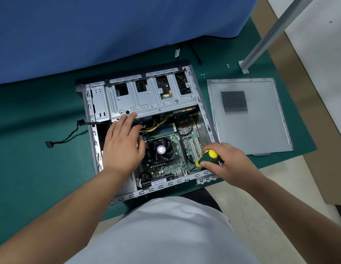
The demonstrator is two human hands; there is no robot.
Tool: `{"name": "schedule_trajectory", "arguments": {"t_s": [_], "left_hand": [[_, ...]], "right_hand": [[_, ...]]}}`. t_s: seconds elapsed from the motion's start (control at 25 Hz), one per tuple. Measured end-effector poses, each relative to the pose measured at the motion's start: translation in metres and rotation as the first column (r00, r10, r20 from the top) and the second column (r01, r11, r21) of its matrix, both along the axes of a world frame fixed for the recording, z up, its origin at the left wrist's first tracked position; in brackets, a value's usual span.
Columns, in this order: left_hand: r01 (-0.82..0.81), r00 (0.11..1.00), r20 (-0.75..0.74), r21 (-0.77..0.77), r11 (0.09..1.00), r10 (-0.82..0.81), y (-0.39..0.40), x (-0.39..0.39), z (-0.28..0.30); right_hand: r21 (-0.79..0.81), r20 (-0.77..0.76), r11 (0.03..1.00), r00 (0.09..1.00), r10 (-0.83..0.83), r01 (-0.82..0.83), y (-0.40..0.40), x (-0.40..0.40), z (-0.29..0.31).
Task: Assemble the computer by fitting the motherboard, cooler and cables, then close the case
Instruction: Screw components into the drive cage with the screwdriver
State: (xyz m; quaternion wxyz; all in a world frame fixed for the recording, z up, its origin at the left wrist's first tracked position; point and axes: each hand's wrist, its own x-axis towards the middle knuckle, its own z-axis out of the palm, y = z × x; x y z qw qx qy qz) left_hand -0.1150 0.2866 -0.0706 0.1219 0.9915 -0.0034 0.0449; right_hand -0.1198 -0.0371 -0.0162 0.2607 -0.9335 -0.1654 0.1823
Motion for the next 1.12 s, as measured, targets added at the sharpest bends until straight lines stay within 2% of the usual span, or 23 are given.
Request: {"name": "schedule_trajectory", "arguments": {"t_s": [0.16,0.32,0.4,0.56,0.6,0.68,0.76,0.88,0.96,1.04,1.12], "left_hand": [[0.0,1.0,-0.008,0.002,1.0,0.0,-0.001,0.0,0.001],[-0.003,1.0,-0.014,-0.002,1.0,0.003,-0.001,0.0,0.003],[-0.004,1.0,-0.018,-0.005,1.0,0.004,-0.001,0.0,0.004],[-0.005,1.0,-0.029,0.0,1.0,0.005,-0.002,0.0,0.006],[-0.005,1.0,-0.03,0.002,1.0,0.005,-0.002,0.0,0.006],[-0.004,1.0,-0.03,-0.002,1.0,0.004,-0.002,-0.001,0.005],[-0.003,0.999,-0.032,-0.006,1.0,0.002,-0.002,-0.001,0.005],[-0.003,0.999,-0.035,-0.006,1.0,0.002,-0.001,-0.001,0.003],[-0.003,0.999,-0.036,-0.005,1.0,0.003,-0.001,-0.002,0.002],[-0.001,0.999,-0.034,-0.006,1.0,0.001,-0.001,-0.001,0.002],[0.002,0.999,-0.035,-0.004,1.0,-0.002,0.0,-0.001,0.0]], "right_hand": [[-0.017,0.006,1.0,1.0,0.026,-0.026,0.0,-0.003,0.002],[-0.153,0.139,0.968,0.966,0.22,-0.198,0.006,-0.006,0.004],[-0.197,0.105,0.946,0.954,0.282,-0.258,0.007,-0.005,0.012],[-0.155,0.046,0.935,0.944,0.328,-0.317,0.01,-0.004,0.025],[-0.202,0.084,0.928,0.939,0.335,-0.313,0.013,-0.005,0.027],[-0.399,0.141,0.881,0.933,0.331,-0.252,0.019,-0.002,0.028],[-0.518,0.058,0.818,0.944,0.324,-0.249,0.024,0.002,0.031],[-0.306,-0.127,0.866,0.918,0.375,-0.396,0.019,0.008,0.038],[-0.222,-0.203,0.862,0.886,0.416,-0.456,0.016,0.012,0.042],[-0.362,-0.155,0.812,0.888,0.432,-0.458,0.025,0.007,0.044],[-0.572,-0.005,0.75,0.916,0.402,-0.332,0.039,0.002,0.041]]}}
